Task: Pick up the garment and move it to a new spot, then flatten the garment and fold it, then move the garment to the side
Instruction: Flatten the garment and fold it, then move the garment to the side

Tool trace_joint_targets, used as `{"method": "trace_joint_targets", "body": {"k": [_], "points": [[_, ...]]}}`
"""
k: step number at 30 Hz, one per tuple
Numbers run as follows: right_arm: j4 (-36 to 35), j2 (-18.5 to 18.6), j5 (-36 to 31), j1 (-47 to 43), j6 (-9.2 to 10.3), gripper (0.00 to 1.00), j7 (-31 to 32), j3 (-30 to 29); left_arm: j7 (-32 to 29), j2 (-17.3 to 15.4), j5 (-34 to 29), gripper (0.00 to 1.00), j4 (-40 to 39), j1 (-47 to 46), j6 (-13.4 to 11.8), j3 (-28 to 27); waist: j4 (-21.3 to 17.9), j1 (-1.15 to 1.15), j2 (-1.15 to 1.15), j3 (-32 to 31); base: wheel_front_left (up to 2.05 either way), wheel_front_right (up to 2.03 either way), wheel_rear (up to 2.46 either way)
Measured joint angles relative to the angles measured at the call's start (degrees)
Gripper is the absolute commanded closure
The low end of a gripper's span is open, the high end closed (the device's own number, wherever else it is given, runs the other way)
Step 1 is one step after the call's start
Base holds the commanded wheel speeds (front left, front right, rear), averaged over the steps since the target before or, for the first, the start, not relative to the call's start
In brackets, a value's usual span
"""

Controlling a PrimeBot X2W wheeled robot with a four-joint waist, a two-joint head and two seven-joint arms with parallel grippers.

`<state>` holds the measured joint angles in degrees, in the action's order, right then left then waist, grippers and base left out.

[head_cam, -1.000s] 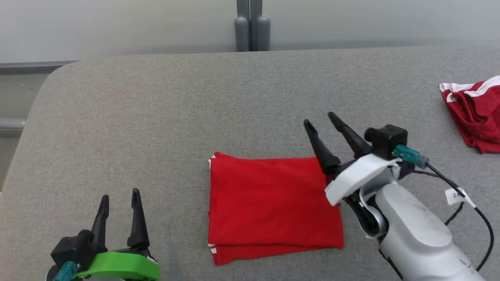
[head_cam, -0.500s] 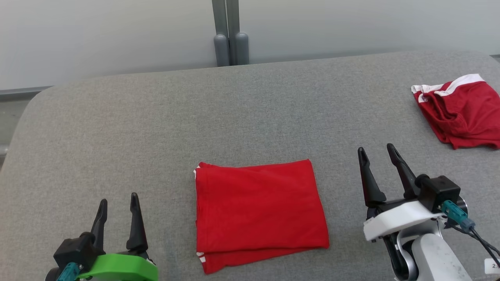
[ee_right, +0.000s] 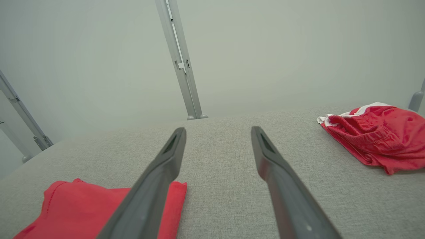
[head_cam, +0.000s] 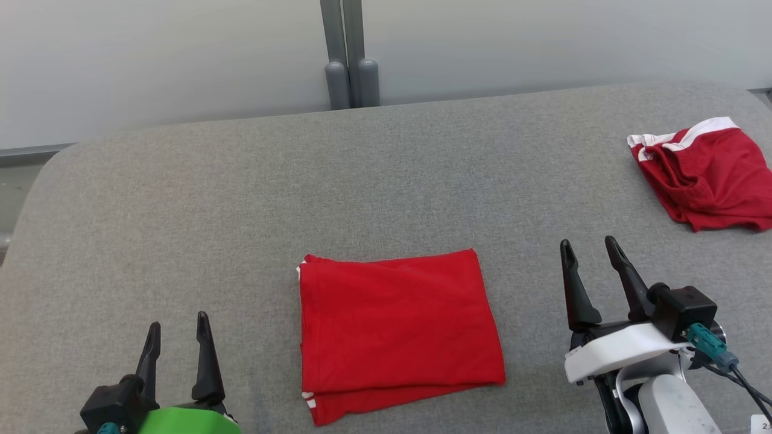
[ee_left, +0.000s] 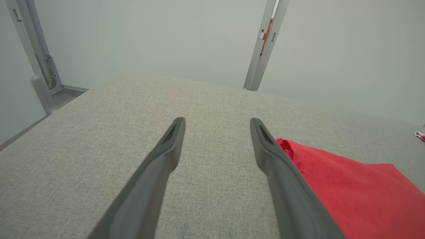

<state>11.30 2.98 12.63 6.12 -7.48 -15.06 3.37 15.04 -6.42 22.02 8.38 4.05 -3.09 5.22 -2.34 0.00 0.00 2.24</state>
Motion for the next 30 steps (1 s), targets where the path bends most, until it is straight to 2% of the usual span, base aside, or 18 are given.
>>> {"method": "trace_joint_targets", "body": {"k": [6,10,17,21,30], "points": [[1.3,-0.1,0.2,0.0,0.00,0.00,0.0,0.4,0.0,0.4,-0.8,0.00,0.3,0.0,0.6,-0.9,0.6,0.00,0.00,-0.1,0.00,0.00,0.00],[5.5,0.1,0.9,0.1,0.00,0.00,0.5,1.3,0.0,0.8,-1.5,0.00,0.5,0.0,1.1,-1.3,1.2,0.00,0.00,0.0,0.00,0.00,0.00],[9.6,2.9,6.2,3.0,0.00,0.00,11.4,6.8,0.0,1.6,-1.9,0.00,1.1,-0.4,1.8,-1.7,2.7,0.00,0.00,1.1,0.00,0.00,0.00],[12.4,3.1,10.0,4.8,0.00,0.00,15.8,8.5,0.1,2.1,-2.0,0.00,1.6,-1.1,2.1,-1.6,4.1,0.00,0.00,2.0,0.00,0.00,0.00],[20.1,3.8,14.0,8.6,0.00,0.00,18.7,11.0,0.1,2.9,-2.6,0.00,1.9,-2.1,2.6,-2.5,8.1,0.00,0.00,3.9,0.00,0.00,0.00]]}}
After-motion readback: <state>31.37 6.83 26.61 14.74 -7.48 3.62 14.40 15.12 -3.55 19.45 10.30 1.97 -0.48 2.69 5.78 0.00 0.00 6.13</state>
